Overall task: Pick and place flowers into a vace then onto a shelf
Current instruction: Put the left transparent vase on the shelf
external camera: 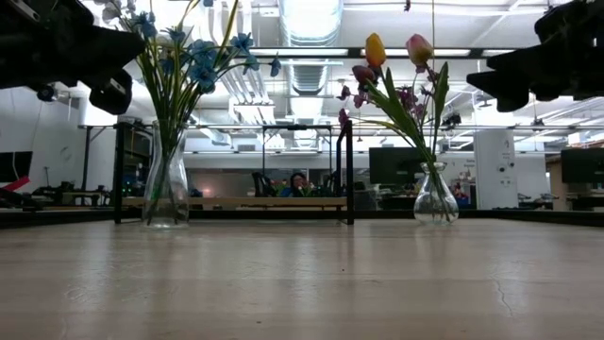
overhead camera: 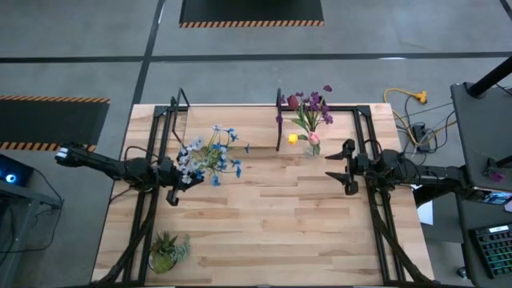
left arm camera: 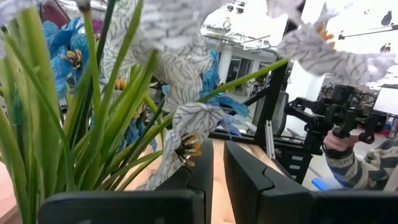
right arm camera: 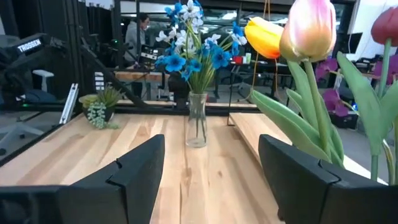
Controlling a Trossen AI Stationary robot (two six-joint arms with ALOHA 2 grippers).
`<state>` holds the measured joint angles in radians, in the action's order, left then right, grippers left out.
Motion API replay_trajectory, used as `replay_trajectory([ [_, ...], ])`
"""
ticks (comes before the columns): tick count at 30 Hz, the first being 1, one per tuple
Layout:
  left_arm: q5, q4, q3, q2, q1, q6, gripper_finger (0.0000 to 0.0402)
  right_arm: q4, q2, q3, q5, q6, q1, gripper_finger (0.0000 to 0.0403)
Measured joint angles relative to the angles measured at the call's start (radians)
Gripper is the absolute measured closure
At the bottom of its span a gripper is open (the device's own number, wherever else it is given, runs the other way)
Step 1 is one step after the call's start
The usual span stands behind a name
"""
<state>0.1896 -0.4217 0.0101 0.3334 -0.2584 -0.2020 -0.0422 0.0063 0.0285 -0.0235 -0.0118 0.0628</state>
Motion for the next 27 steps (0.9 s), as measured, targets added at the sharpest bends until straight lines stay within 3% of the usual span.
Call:
replay_trajectory([
  [18,-0.006,0.005,0.005,-0.002,0.0,0.009,0.0369,0.021,0.042,-0.02,0.112,0.009,0.001,0.0152],
  [22,-0.077,0.056,0.005,0.0,-0.001,0.003,0.0334,0.016,0.04,-0.02,0.137,0.006,0.001,0.0152],
  [24,-0.148,0.076,0.005,0.001,-0.001,-0.032,0.0303,0.011,0.04,-0.02,0.168,0.004,0.001,0.0152],
  [27,-0.173,0.095,0.005,-0.001,-0.005,-0.043,0.0252,0.0,0.04,-0.02,0.212,0.004,0.001,0.0152],
])
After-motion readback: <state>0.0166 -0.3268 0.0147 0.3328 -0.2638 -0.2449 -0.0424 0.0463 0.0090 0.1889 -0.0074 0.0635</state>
